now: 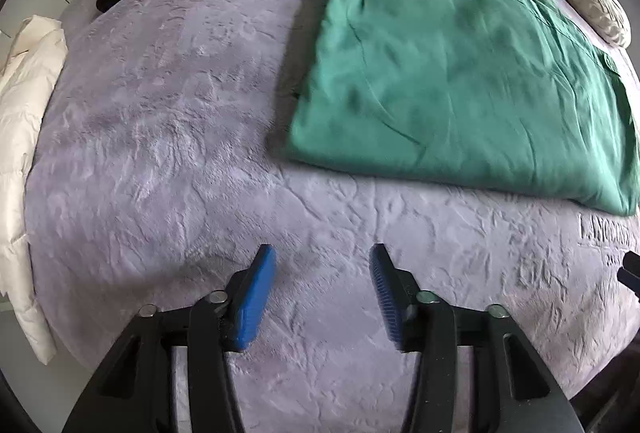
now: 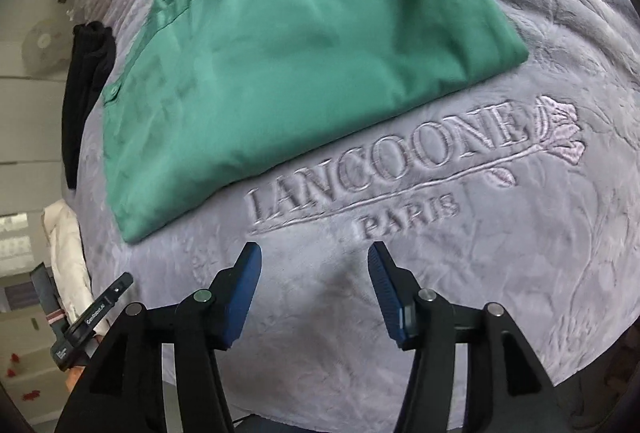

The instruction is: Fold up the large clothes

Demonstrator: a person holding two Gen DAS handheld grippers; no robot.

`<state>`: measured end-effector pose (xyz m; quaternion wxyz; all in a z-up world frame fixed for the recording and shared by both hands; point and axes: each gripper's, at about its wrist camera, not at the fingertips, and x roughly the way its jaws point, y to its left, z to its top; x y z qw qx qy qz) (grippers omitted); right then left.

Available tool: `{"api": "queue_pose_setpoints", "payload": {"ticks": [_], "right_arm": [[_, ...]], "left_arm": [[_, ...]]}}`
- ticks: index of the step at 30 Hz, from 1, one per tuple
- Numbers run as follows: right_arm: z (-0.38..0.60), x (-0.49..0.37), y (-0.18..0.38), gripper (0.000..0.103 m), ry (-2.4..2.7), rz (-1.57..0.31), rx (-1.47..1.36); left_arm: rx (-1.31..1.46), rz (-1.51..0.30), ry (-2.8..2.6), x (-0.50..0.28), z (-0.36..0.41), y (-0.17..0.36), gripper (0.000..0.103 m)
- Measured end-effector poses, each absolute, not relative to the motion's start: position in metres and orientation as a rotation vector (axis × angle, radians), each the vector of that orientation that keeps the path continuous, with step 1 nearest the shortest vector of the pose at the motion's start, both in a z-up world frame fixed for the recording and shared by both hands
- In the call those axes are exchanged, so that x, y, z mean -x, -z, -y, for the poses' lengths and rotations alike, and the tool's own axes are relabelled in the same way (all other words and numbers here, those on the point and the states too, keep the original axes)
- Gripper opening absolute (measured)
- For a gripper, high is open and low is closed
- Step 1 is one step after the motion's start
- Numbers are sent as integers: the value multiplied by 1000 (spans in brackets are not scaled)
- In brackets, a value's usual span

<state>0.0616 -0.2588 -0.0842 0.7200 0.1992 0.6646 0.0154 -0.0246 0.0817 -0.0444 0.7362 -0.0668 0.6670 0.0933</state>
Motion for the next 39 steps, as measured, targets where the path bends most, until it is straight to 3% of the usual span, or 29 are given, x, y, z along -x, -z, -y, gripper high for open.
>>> {"api": "queue_pose_setpoints", "payload": {"ticks": [1,2,9,16,39], "right_arm": [[255,-61,84,60,-40,-1472,-434],[252,-61,83,61,-44,-1474,-431],[238,-61,82,70,-60,-1484,-404],[219,-62,73,89,-95,-1436,-359],[180,-59,101,89,-114,-1556,-370]], "left_arm": [[144,-1457,-211,28,-79,42,96],[139,-1438,-221,30,-76,38,100],[136,-1426,-195,43,-54,23,100],[139,-1445,-189,33,-66,26,100],[179,-1474,-182,30,-120,55,100]]}}
